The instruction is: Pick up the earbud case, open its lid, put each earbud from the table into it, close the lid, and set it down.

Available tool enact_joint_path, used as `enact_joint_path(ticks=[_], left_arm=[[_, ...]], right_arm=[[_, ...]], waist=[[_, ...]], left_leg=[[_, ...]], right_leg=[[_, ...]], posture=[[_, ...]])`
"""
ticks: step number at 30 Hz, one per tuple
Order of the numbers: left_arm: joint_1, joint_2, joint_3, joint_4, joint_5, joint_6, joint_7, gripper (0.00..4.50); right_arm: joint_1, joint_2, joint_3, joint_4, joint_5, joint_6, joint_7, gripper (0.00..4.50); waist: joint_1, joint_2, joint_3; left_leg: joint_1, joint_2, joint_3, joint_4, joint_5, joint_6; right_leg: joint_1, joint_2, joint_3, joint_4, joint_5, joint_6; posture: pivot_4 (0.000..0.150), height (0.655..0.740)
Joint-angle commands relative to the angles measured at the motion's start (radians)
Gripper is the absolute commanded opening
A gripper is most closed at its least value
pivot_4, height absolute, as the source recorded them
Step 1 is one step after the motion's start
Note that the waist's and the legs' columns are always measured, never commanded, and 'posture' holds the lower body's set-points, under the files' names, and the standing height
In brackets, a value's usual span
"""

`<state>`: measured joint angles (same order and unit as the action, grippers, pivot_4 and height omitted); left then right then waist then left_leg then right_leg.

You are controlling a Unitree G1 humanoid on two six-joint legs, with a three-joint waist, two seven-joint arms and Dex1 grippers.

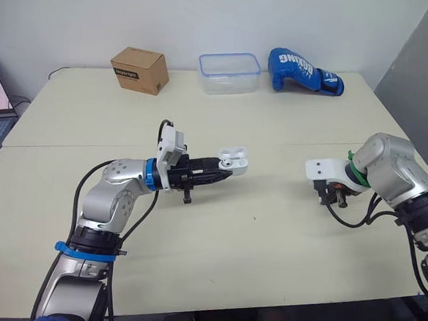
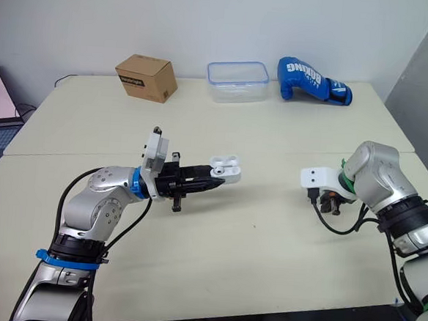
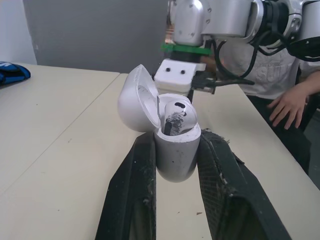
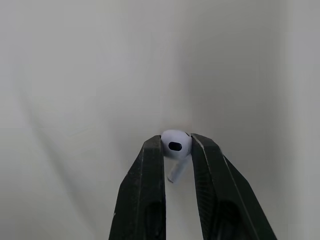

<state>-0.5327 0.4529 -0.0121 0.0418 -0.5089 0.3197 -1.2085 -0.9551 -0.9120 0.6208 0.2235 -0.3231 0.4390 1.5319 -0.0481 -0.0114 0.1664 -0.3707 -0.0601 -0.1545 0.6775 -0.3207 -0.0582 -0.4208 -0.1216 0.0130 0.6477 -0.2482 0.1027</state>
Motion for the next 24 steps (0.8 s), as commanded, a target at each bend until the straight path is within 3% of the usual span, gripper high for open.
enact_joint_path(ticks=[1,10,22,23,24], left_arm=[[-0.014,-0.003,0.009,-0.017,-0.011,-0.022,0.002,0.79],[-0.017,-0.006,0.005,-0.021,-0.008,-0.018,0.006,0.79],[-0.017,-0.001,0.008,-0.018,-0.007,-0.02,0.004,0.79],[-0.017,-0.002,0.008,-0.018,-0.006,-0.02,0.005,0.79],[-0.017,-0.002,0.008,-0.018,-0.006,-0.02,0.005,0.79]], right_arm=[[0.039,-0.041,-0.025,-0.144,0.035,0.009,0.08,0.39],[0.117,-0.014,-0.003,-0.243,-0.012,0.042,0.019,0.39],[0.154,-0.001,-0.01,-0.218,-0.041,-0.011,0.008,0.39],[0.153,0.0,-0.011,-0.216,-0.041,-0.013,0.008,1.12],[0.152,0.001,-0.012,-0.213,-0.043,-0.018,0.005,1.39]], waist=[[0.002,0.0,0.0],[0.003,0.0,0.0],[0.007,0.0,0.0],[0.007,0.0,0.0],[0.007,0.0,0.0]], left_leg=[[0.0,0.0,0.0,0.0,0.0,0.0],[0.0,0.0,-0.001,0.0,0.0,0.0],[0.0,0.0,-0.001,0.001,0.0,0.0],[0.0,0.0,-0.001,0.001,0.0,0.0],[0.0,0.0,-0.001,0.001,0.0,0.0]], right_leg=[[0.0,0.0,0.0,0.0,0.0,0.0],[0.001,0.0,-0.001,0.0,0.0,0.0],[0.001,0.0,-0.001,0.0,0.0,0.0],[0.001,0.0,0.0,0.0,0.0,0.0],[0.001,0.0,0.0,0.0,0.0,0.0]], posture=[[0.15,0.7307],[0.15,0.7307],[0.15,0.7307],[0.15,0.7307],[0.15,0.7307]])
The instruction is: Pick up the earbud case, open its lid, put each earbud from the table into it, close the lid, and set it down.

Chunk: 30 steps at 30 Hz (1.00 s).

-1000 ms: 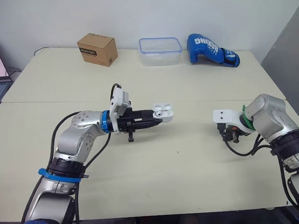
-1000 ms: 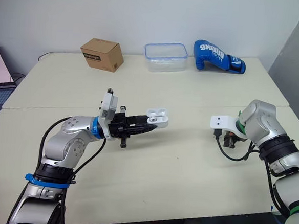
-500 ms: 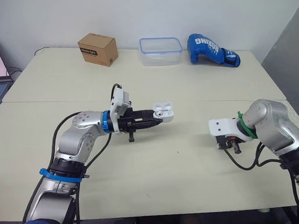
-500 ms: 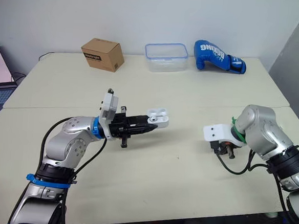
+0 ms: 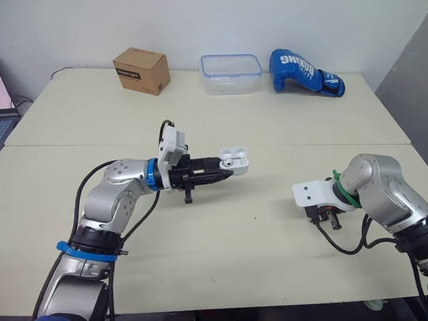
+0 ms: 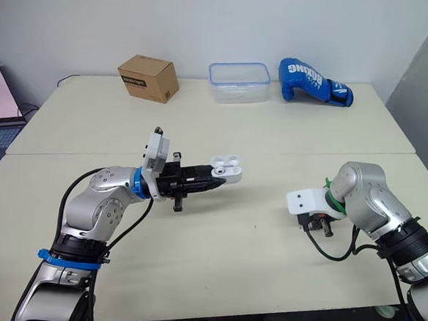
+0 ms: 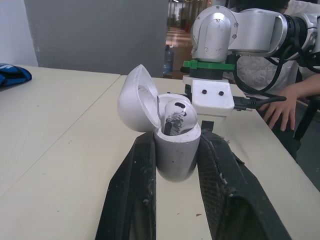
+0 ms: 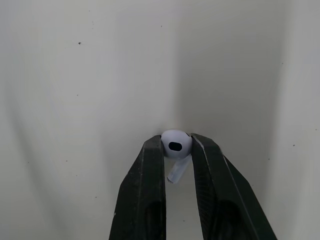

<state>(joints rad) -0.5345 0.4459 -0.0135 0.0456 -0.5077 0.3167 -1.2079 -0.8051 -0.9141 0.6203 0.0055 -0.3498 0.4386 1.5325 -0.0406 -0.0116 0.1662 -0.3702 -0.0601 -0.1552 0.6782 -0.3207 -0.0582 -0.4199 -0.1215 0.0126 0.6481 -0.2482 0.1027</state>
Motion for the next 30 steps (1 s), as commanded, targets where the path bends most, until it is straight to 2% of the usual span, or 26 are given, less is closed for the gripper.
enact_joint_path(ticks=[1,5,19,22,30], left_arm=[[-0.015,0.005,0.009,-0.022,-0.007,-0.017,0.005,0.79],[-0.016,0.005,0.01,-0.016,-0.006,-0.021,0.003,0.79],[-0.02,0.005,0.009,-0.005,-0.001,-0.035,0.004,0.79],[-0.019,0.003,0.008,-0.006,0.0,-0.036,0.005,0.79],[-0.021,0.003,0.007,-0.001,0.002,-0.039,0.004,0.79]], right_arm=[[0.0,0.005,-0.013,0.007,-0.019,-0.021,0.003,1.73],[-0.009,0.009,-0.023,0.008,-0.026,-0.023,0.018,3.12],[0.017,-0.019,-0.039,-0.051,-0.022,-0.049,0.026,3.12],[0.018,-0.021,-0.037,-0.046,-0.035,-0.054,0.016,2.25],[0.016,-0.02,-0.038,-0.043,-0.041,-0.053,0.013,2.25]], waist=[[0.0,0.0,0.0],[0.002,0.0,0.0],[0.006,0.0,0.0],[0.006,0.0,0.0],[0.007,0.0,0.0]], left_leg=[[0.0,0.0,0.0,0.0,0.0,0.0],[0.0,0.0,0.0,0.0,0.0,0.0],[0.0,0.0,0.0,0.0,0.0,0.0],[0.0,0.0,0.0,0.0,0.0,0.0],[0.0,0.0,0.0,0.0,0.0,0.0]], right_leg=[[0.0,0.0,0.0,0.0,0.0,0.0],[0.0,0.0,0.0,0.0,0.0,0.0],[0.0,0.0,0.0,0.0,0.0,0.0],[0.0,0.0,0.0,0.0,0.0,0.0],[0.0,0.0,0.0,0.0,0.0,0.0]], posture=[[0.15,0.7307],[0.15,0.7307],[0.15,0.7307],[0.15,0.7307],[0.15,0.7307]])
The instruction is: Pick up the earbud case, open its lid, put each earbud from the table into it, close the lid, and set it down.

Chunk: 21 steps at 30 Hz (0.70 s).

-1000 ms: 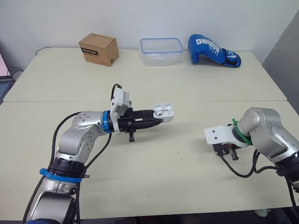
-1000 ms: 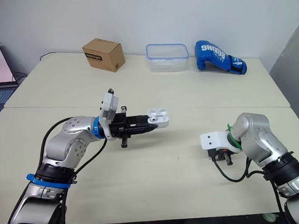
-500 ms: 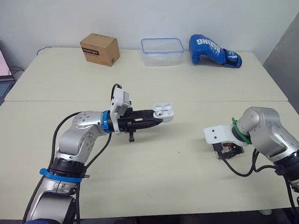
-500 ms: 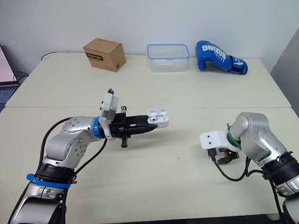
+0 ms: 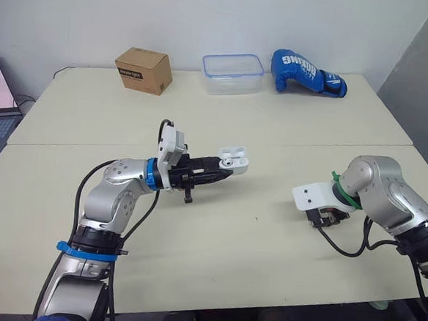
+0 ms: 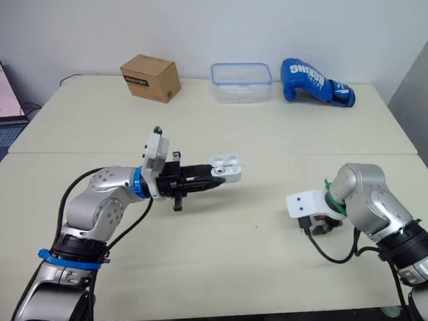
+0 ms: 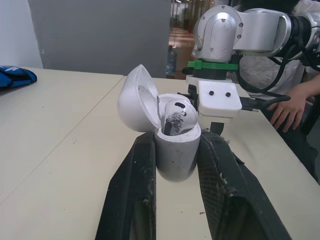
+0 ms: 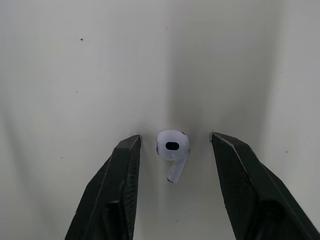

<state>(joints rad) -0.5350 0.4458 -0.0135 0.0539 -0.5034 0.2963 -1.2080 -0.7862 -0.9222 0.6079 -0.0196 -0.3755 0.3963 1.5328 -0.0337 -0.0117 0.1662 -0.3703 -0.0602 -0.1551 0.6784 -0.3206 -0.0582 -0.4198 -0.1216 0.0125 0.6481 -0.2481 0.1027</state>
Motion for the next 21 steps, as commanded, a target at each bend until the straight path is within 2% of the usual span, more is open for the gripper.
enact_joint_path(ticks=[1,4,5,7,10,11,17,21], left_arm=[[-0.021,0.003,0.007,-0.008,-0.002,-0.019,0.004,0.79],[-0.023,0.0,0.005,-0.007,-0.001,-0.021,0.005,0.79],[-0.024,0.0,0.005,-0.006,-0.001,-0.021,0.005,0.79],[-0.024,0.0,0.005,-0.005,-0.001,-0.022,0.004,0.79],[-0.025,-0.001,0.004,-0.003,0.0,-0.024,0.004,0.79],[-0.025,-0.001,0.003,-0.003,0.0,-0.024,0.004,0.79],[-0.021,-0.005,0.002,-0.002,0.002,-0.03,0.006,0.79],[-0.022,-0.022,0.008,0.035,0.007,-0.056,0.007,0.79]], right_arm=[[-0.003,-0.012,-0.026,-0.018,-0.016,-0.01,0.013,2.25],[0.001,-0.014,-0.027,-0.027,-0.015,-0.008,0.012,2.25],[0.003,-0.015,-0.028,-0.031,-0.015,-0.008,0.011,2.06],[0.008,-0.018,-0.03,-0.037,-0.014,-0.01,0.011,1.63],[0.017,-0.024,-0.03,-0.044,-0.015,-0.014,0.007,0.59],[0.018,-0.024,-0.03,-0.045,-0.016,-0.015,0.006,0.37],[0.029,-0.03,-0.037,-0.055,-0.021,-0.012,0.003,0.37],[0.025,-0.026,-0.115,-0.107,0.009,0.102,-0.023,0.37]], waist=[[0.0,0.0,0.0],[0.0,0.0,0.0],[0.0,0.0,0.0],[0.0,0.0,0.0],[0.0,0.0,0.0],[0.0,0.0,0.0],[0.0,0.0,0.0],[0.002,0.0,0.0]], left_leg=[[0.0,0.0,0.0,0.0,0.0,0.0],[0.0,0.0,0.0,0.0,0.0,0.0],[0.0,0.0,0.0,0.0,0.0,0.0],[0.0,0.0,0.0,0.0,0.0,0.0],[0.0,0.0,0.0,0.0,0.0,0.0],[0.0,0.0,0.0,0.0,0.0,0.0],[0.0,0.0,0.0,0.0,0.0,0.0],[0.0,0.0,0.0,0.0,0.0,0.0]], right_leg=[[0.0,0.0,0.0,0.0,0.0,0.0],[0.0,0.0,0.0,0.0,0.0,0.0],[0.0,0.0,0.0,0.0,0.0,0.0],[0.0,0.0,0.0,0.0,0.0,0.0],[0.0,0.0,0.0,0.0,0.0,0.0],[0.0,0.0,0.0,0.0,0.0,0.0],[0.0,0.0,0.0,0.0,0.0,0.0],[0.0,0.0,0.0,0.0,0.0,0.0]], posture=[[0.15,0.7307],[0.15,0.7307],[0.15,0.7307],[0.15,0.7307],[0.15,0.7307],[0.15,0.7307],[0.15,0.7307],[0.15,0.7307]])
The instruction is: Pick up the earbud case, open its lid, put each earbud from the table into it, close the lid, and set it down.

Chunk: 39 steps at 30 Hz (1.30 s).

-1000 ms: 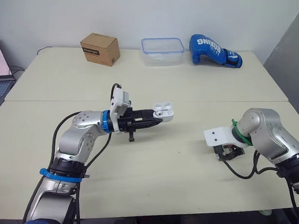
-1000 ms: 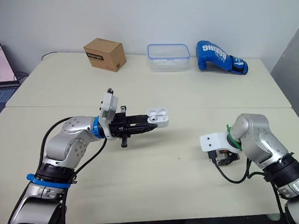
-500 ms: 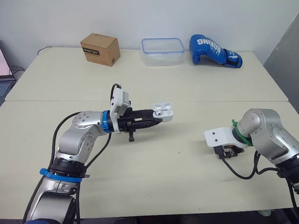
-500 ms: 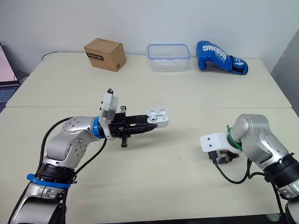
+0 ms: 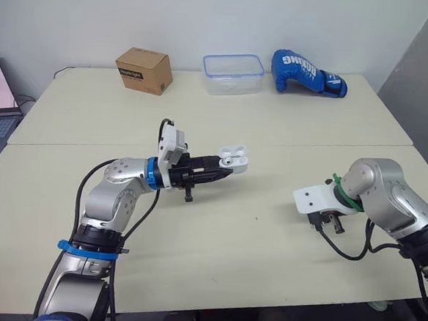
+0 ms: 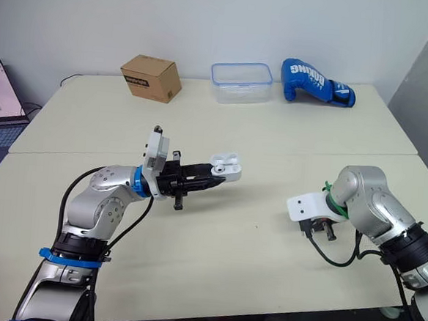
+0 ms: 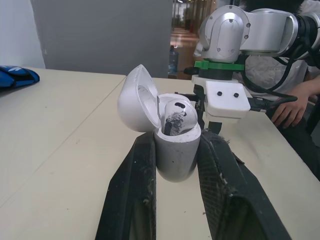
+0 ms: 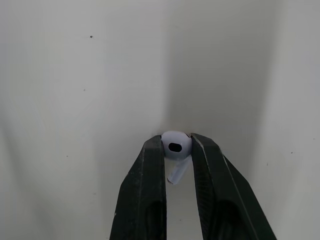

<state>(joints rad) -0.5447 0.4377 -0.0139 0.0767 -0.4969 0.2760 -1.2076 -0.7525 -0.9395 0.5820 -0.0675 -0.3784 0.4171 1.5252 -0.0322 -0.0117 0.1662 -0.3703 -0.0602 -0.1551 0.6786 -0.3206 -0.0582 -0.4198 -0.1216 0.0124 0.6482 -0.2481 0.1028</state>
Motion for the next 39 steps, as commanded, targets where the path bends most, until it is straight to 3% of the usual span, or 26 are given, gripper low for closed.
enact_joint_path(ticks=[1,5,9,13,19,28,39], left_arm=[[-0.016,-0.017,0.008,0.028,0.004,-0.047,0.003,0.79],[-0.039,-0.03,0.015,0.091,0.009,-0.08,-0.012,0.79],[-0.072,-0.037,0.026,0.183,0.01,-0.109,-0.029,0.79],[-0.106,-0.03,0.028,0.257,0.019,-0.133,-0.061,0.79],[-0.137,-0.031,0.03,0.3,0.027,-0.135,-0.086,0.79],[-0.131,-0.019,0.03,0.278,0.026,-0.098,-0.093,0.79],[-0.142,-0.013,0.031,0.273,0.026,-0.067,-0.092,0.79]], right_arm=[[-0.007,-0.002,-0.12,-0.077,0.025,0.125,-0.034,0.37],[0.024,0.088,-0.263,-0.182,0.095,0.372,-0.137,0.37],[0.099,0.259,-0.432,-0.334,0.162,0.619,-0.304,0.37],[0.151,0.545,-0.592,-0.517,0.227,0.842,-0.498,0.37],[0.201,0.795,-0.663,-0.637,0.292,0.85,-0.737,0.37],[0.211,0.937,-0.646,-0.606,0.408,0.712,-0.933,0.37],[0.212,0.896,-0.554,-0.592,0.51,0.642,-1.025,0.37]], waist=[[0.0,0.0,0.0],[0.0,0.0,0.0],[0.003,-0.001,-0.001],[0.0,0.0,-0.001],[0.0,0.0,-0.001],[-0.004,0.0,-0.001],[-0.007,0.0,-0.001]], left_leg=[[0.0,0.0,0.0,0.0,0.0,0.0],[0.0,0.0,0.0,0.0,0.0,0.0],[-0.001,0.0,-0.002,0.001,0.0,0.0],[-0.001,-0.001,-0.002,0.001,0.0,0.0],[-0.001,-0.001,-0.003,0.001,0.0,0.0],[0.001,-0.001,-0.003,0.001,0.0,-0.001],[0.002,-0.001,-0.002,0.0,0.0,-0.001]], right_leg=[[0.0,0.0,0.0,0.0,0.0,0.0],[0.0,0.0,0.0,0.0,0.0,0.0],[0.0,0.0,-0.001,0.001,0.0,0.0],[-0.001,0.0,0.0,0.002,0.0,0.0],[-0.001,0.0,-0.001,0.003,0.0,0.0],[-0.002,0.0,0.0,0.006,0.0,0.0],[-0.002,0.0,0.001,0.008,0.0,0.0]], posture=[[0.15,0.7307],[0.15,0.7307],[0.15,0.7307],[0.15,0.7307],[0.15,0.7307],[0.15,0.7307],[0.15,0.7307]])
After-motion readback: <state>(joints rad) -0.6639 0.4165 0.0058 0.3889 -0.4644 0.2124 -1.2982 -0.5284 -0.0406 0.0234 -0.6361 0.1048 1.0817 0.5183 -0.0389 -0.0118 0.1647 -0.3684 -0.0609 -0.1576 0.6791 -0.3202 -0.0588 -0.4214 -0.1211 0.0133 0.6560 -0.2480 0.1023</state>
